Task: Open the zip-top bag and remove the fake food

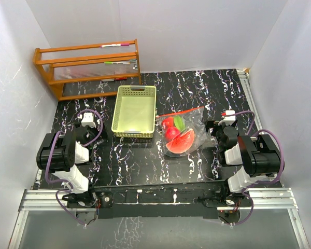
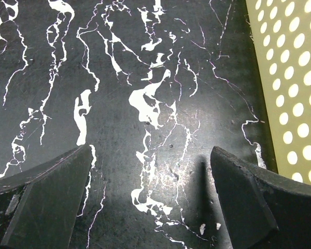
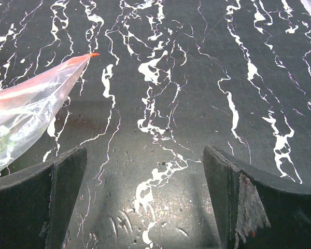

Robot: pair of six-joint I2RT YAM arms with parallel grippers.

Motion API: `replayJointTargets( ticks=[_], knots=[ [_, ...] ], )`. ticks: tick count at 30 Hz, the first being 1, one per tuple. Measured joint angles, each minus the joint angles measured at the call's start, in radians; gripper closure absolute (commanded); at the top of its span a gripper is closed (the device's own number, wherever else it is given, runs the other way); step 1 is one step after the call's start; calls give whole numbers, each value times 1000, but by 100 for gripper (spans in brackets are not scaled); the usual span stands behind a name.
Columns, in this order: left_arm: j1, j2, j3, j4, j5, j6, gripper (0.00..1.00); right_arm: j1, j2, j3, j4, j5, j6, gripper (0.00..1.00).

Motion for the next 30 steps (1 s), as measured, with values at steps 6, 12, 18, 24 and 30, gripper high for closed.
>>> replayJointTargets(
  ticks=[6, 12, 18, 24, 30],
  knots=[
    [-3, -33, 8, -67, 20, 11, 3, 0, 0, 0, 0, 0, -1, 1],
    [-22, -306, 71, -270, -43, -37, 3, 0, 0, 0, 0, 0, -1, 2],
    [-50, -496, 176, -404, -53, -103, 3, 0, 0, 0, 0, 0, -1, 2],
    [-152, -490, 367, -628, -25, -164, 3, 0, 0, 0, 0, -14, -8, 2],
    [-227, -376, 637, -866, -13, -219, 3, 0, 0, 0, 0, -50, -15, 2]
  ],
)
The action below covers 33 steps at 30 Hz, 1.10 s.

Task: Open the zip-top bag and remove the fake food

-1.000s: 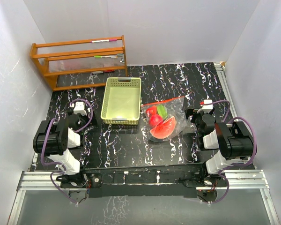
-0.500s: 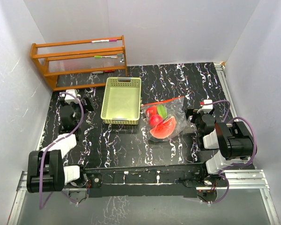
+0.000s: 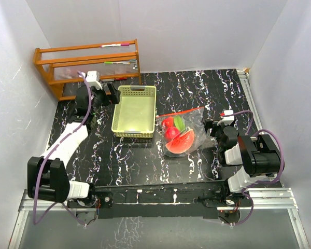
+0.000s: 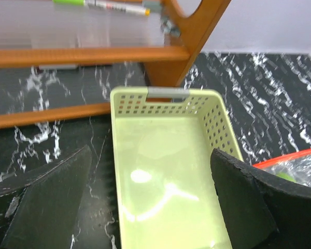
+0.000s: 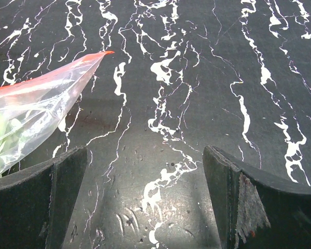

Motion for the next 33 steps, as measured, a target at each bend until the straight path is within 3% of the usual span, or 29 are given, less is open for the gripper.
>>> replayJointTargets(
  ticks=[8, 10, 14, 20, 33],
  knots=[
    [-2, 161, 26, -199, -29, -22, 6, 0, 0, 0, 0, -9, -2, 2],
    [-2, 196, 26, -225, -19, -21, 16, 0, 0, 0, 0, -10, -2, 2],
    [-4, 241, 44, -267, -5, -13, 28, 0, 0, 0, 0, -10, -4, 2],
    [-17, 266, 53, -282, -15, -2, 57, 0, 0, 0, 0, -10, -5, 2],
    [-35, 266, 53, -312, -98, 32, 93, 0, 0, 0, 0, -10, -6, 2]
  ],
)
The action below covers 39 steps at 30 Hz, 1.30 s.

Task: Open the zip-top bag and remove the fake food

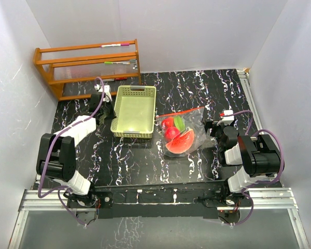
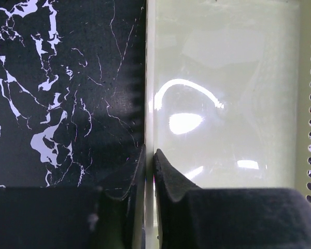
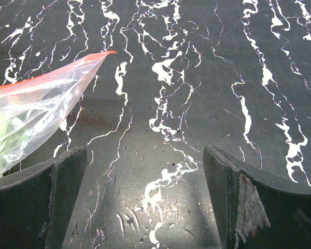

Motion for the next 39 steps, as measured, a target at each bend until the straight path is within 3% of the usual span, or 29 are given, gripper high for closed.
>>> replayJointTargets(
  ticks=[3, 17, 18, 19, 21, 27, 33, 39],
  knots=[
    [0, 0, 0, -4, -19, 0, 100, 0, 0, 0, 0, 0, -2, 2],
    [-3, -43, -7, -77, -218, 3, 100, 0, 0, 0, 0, 0, -6, 2],
    [-1, -46, -8, -80, -230, 4, 97, 0, 0, 0, 0, 0, -6, 2],
    [0, -50, -8, -83, -238, 6, 88, 0, 0, 0, 0, 0, -6, 2],
    [2, -58, -8, -89, -252, 7, 58, 0, 0, 0, 0, 0, -6, 1],
    [3, -123, -8, -95, -274, 4, 5, 0, 0, 0, 0, -1, -7, 1],
    [-14, -206, 26, -117, -275, -32, 3, 0, 0, 0, 0, -3, -7, 2],
    [-150, -150, 135, -137, -288, -58, 3, 0, 0, 0, 0, -3, -7, 1]
  ],
)
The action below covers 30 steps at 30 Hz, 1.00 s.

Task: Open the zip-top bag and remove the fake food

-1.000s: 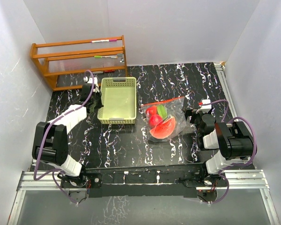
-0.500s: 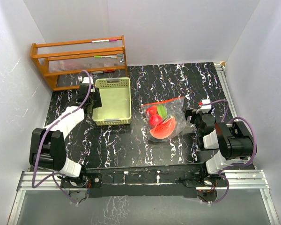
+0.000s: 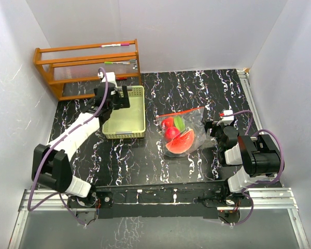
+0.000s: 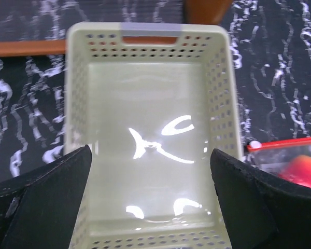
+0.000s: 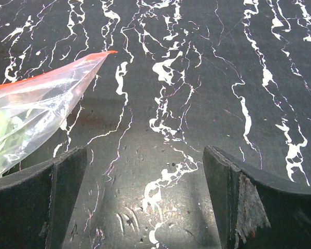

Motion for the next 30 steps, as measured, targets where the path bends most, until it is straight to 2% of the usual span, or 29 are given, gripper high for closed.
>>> replayJointTargets(
  ticks=[4, 7, 13, 18, 26, 30],
  knots=[
    [-34, 99, 68, 12, 41, -26, 3, 0, 0, 0, 0, 0, 0, 2],
    [-52, 172, 99, -2, 48, -52, 7, 0, 0, 0, 0, 0, -1, 2],
    [-145, 335, 182, -26, 23, -106, 28, 0, 0, 0, 0, 0, -2, 2],
    [-208, 378, 186, -48, -8, -151, 32, 0, 0, 0, 0, 0, -2, 2],
    [-251, 422, 225, -59, -56, -171, 64, 0, 0, 0, 0, 0, -2, 2],
    [-255, 444, 230, -58, -63, -175, 82, 0, 0, 0, 0, 0, -2, 2]
  ],
)
